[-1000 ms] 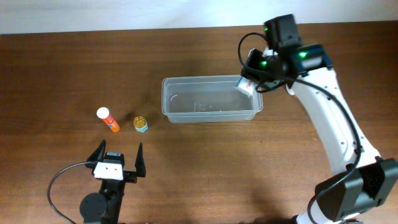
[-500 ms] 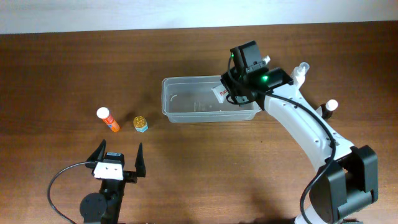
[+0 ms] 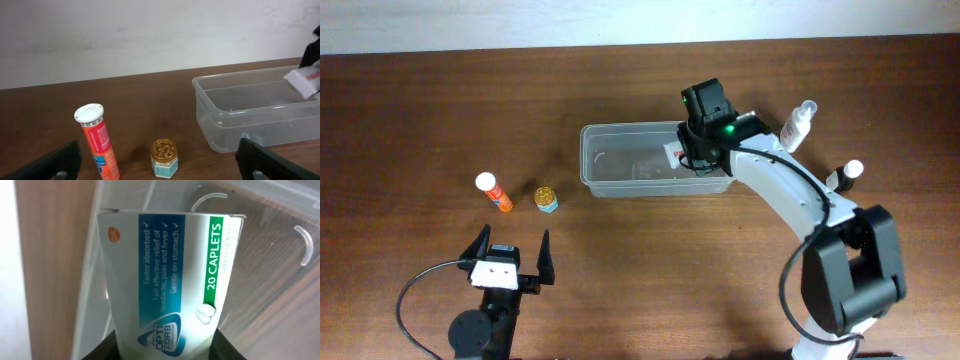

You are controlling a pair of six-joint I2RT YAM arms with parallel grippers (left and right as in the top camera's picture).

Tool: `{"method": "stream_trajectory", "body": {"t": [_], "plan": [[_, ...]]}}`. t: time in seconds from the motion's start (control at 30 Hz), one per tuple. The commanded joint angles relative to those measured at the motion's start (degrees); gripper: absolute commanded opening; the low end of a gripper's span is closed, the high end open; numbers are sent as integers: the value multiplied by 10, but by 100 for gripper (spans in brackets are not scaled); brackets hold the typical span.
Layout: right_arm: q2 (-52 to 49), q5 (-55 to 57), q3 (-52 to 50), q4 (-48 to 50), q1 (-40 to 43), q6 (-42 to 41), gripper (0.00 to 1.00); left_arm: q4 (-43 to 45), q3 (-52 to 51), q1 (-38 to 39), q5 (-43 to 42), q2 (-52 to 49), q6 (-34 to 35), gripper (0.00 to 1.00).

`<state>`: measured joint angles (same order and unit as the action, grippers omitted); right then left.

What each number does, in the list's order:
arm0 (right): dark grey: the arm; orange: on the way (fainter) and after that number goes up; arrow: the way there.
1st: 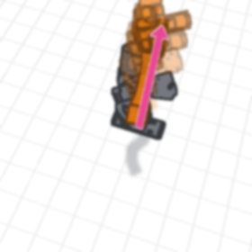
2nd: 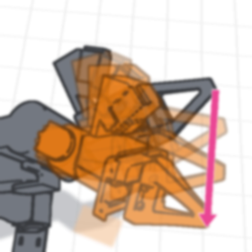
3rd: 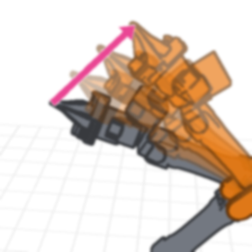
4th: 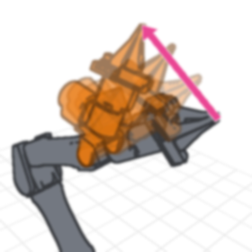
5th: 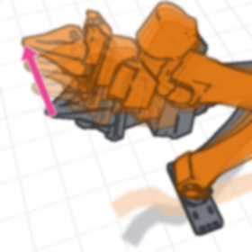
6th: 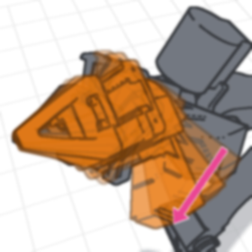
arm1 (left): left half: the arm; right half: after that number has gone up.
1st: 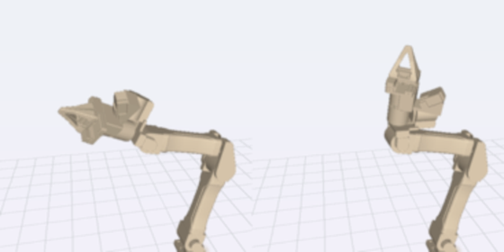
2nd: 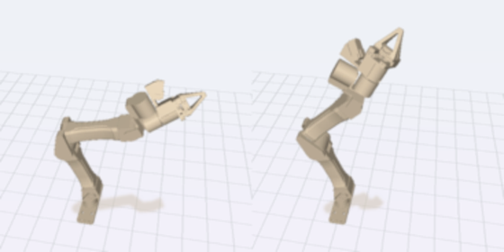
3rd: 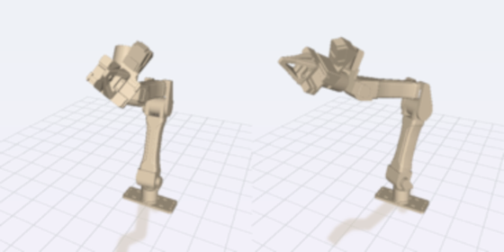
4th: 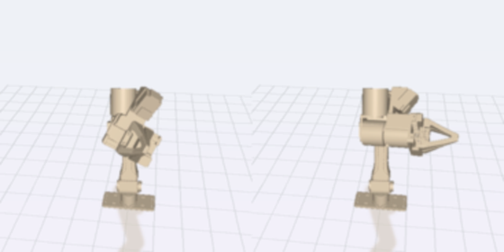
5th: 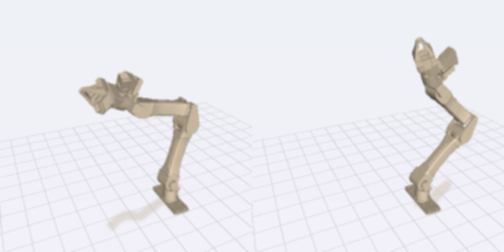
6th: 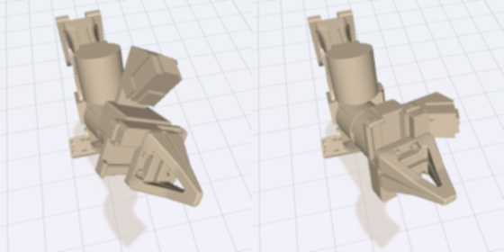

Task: Pack container
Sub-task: 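Carry the box left over the container and lower it inside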

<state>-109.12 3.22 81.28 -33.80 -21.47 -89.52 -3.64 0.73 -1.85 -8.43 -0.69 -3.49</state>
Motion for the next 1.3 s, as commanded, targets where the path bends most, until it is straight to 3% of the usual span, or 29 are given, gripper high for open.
{"method": "stream_trajectory", "body": {"t": [0.0, 0.3, 0.5, 0.77, 1.03, 1.27], "plan": [[-25, 12, -5, 14, -4, -17, 36, -1, -2, -1, -8, 3, -7, 99], [-52, 9, -5, 22, -4, -37, 36, -1, -2, -1, -8, 3, -7, 99], [-53, 11, -5, 28, -4, -40, 65, -1, -2, -1, -8, 3, -7, 100], [-53, -3, -5, 35, -4, -40, 67, -1, -2, -1, -8, 3, -7, 99], [-47, -89, 0, 90, -3, -35, 70, -1, -2, -1, -8, 3, -7, 99], [-2, -85, 29, 92, -2, 52, 75, -1, -2, -1, -8, 3, -7, 99]]}}
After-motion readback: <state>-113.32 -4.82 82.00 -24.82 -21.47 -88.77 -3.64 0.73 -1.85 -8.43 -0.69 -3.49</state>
